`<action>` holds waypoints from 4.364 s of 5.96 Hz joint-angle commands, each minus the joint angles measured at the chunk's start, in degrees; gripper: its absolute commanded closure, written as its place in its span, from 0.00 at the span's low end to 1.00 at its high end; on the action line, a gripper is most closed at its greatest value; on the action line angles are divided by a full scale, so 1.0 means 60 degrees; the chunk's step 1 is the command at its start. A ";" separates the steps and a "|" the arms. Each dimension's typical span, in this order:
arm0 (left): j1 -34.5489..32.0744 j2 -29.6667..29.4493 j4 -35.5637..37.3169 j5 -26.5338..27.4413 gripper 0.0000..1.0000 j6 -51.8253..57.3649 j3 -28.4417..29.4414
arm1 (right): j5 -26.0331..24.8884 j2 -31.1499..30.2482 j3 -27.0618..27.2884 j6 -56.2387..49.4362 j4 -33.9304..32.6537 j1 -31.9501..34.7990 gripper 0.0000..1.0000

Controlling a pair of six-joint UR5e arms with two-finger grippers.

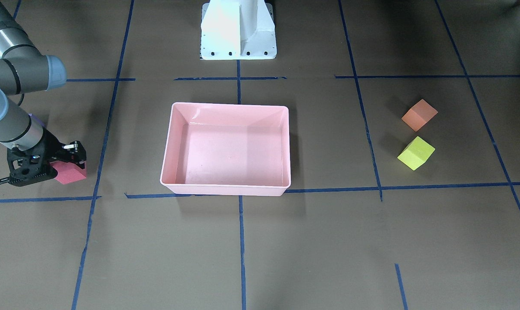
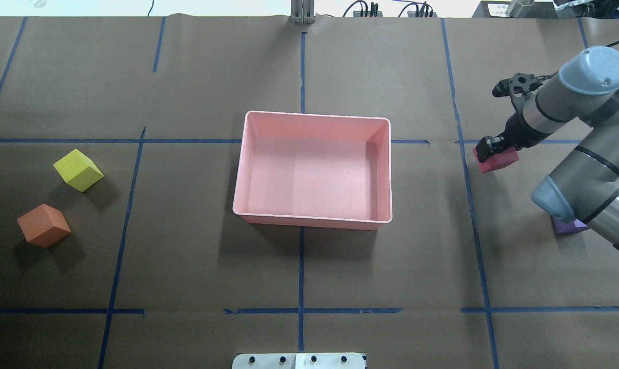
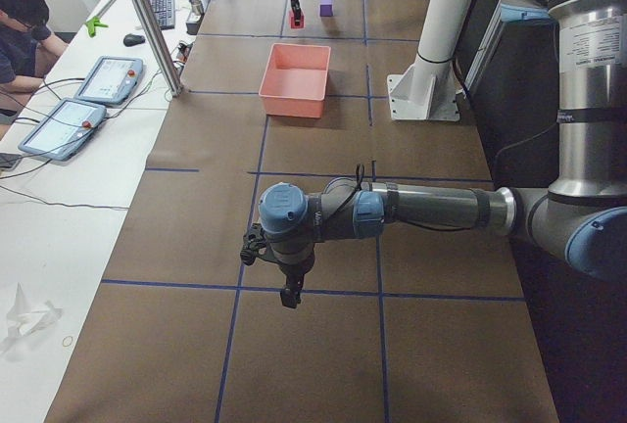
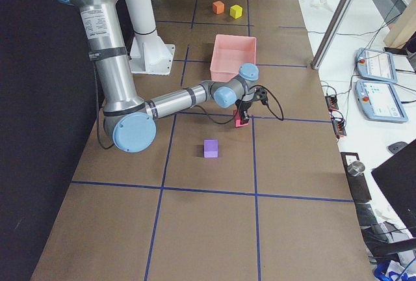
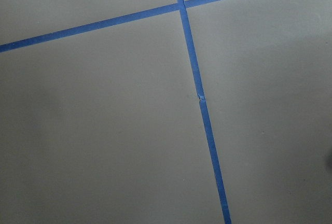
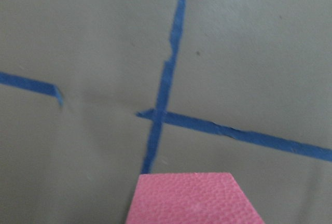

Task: Place blocks into pink bin with both arms
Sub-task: 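Carry the pink cube into the pink bin and release it, then reach the left gripper to the yellow cube and grasp it while the right arm withdraws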

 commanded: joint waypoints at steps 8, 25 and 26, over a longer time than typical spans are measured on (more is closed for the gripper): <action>0.0218 -0.0102 -0.0058 0.0019 0.00 -0.0007 -0.0176 | -0.2662 0.5388 0.0191 0.7492 -0.3830 -0.3017 0.00; 0.6005 -0.2651 -0.5874 0.0400 0.00 -0.4122 0.1962 | 0.1496 -0.1232 0.1773 -0.8417 -0.5032 0.5039 0.00; 0.6354 -0.2695 -0.5874 0.0400 0.00 -0.4225 0.2049 | 0.1482 -0.1247 0.1759 -0.8417 -0.5031 0.5039 0.00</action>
